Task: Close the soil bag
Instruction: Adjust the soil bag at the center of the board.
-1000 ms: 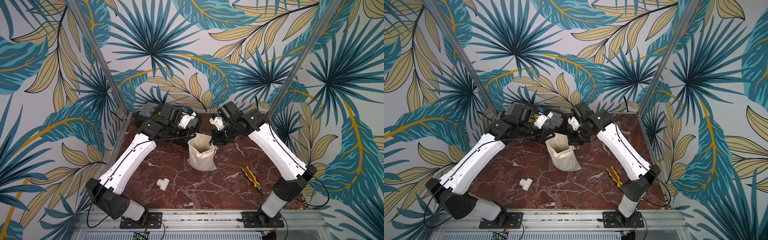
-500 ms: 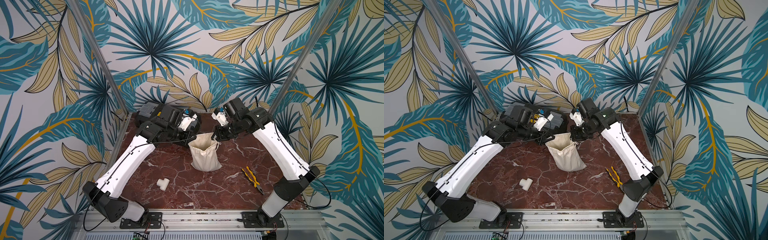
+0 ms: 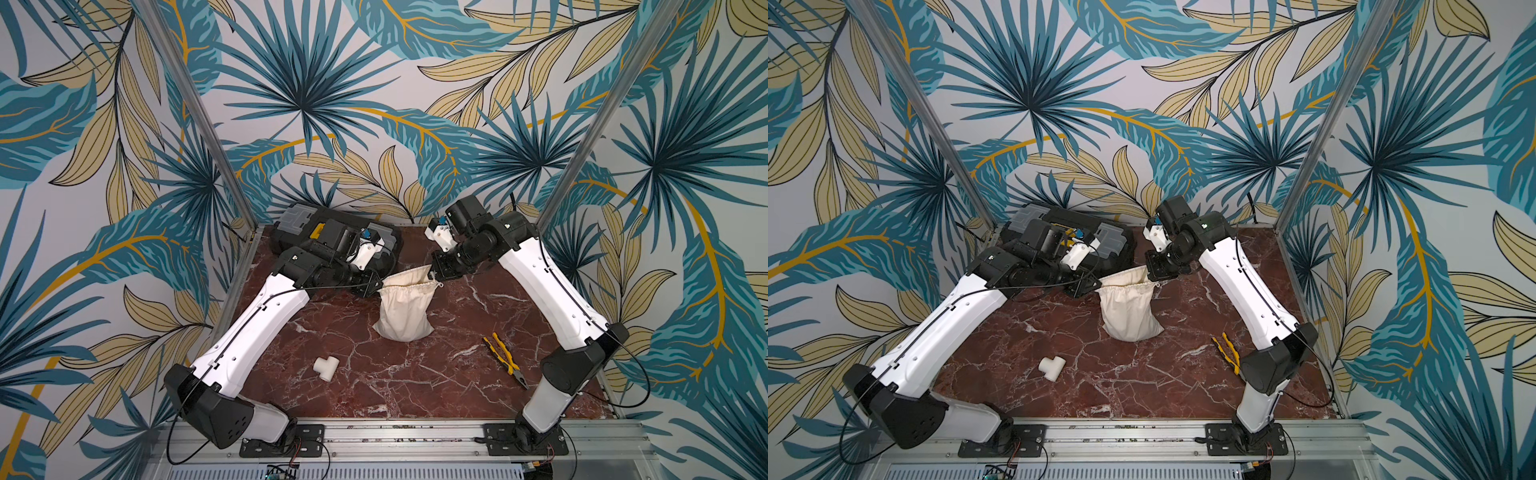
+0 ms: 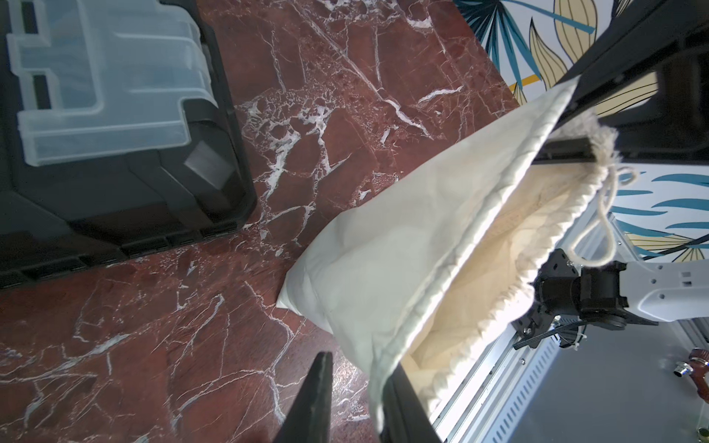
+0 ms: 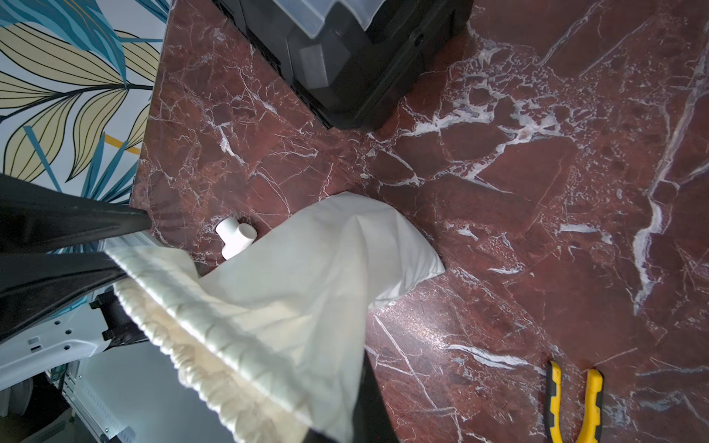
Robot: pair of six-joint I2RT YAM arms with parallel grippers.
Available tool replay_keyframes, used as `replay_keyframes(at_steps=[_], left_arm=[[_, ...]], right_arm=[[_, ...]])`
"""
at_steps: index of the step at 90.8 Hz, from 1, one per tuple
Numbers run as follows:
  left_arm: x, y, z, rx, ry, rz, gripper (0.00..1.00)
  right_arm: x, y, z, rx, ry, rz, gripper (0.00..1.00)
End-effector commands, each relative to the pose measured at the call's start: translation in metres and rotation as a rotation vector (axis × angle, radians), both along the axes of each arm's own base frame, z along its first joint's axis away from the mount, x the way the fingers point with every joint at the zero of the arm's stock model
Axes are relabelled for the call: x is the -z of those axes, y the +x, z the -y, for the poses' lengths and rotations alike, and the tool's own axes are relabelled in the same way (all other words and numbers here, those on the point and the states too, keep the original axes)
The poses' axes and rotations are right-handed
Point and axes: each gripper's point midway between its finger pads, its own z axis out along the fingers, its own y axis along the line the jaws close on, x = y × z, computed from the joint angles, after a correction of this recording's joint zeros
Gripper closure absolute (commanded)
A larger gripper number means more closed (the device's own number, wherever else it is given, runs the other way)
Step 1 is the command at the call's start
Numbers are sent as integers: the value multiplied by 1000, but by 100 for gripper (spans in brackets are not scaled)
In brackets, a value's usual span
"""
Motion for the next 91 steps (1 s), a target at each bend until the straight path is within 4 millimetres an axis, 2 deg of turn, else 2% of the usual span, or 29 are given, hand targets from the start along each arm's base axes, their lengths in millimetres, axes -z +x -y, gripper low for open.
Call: replay_keyframes(at_steps=[1, 9, 17, 30, 50, 78, 91], left_arm=[[3, 3, -23, -58, 118, -7, 80], [-2, 12, -39, -133, 195, 13, 88], [-17, 21, -48, -201, 213, 51, 93], [-37, 27, -27, -194, 77, 68, 94], [-30, 28, -11, -178, 13, 12, 94], [-27, 24, 2, -157, -38, 1, 94], [-28, 23, 3, -152, -46, 2, 94]], right_arm=[[0, 4, 18, 21, -58, 27, 94], [-4, 8, 26, 38, -57, 42, 88], [-8, 12, 35, 63, -48, 49, 83], [-5, 10, 30, 54, -23, 13, 76], [-7, 7, 19, 59, 31, -36, 62], [-14, 8, -16, 36, 111, -89, 59], [-15, 4, -23, 34, 131, -116, 57]])
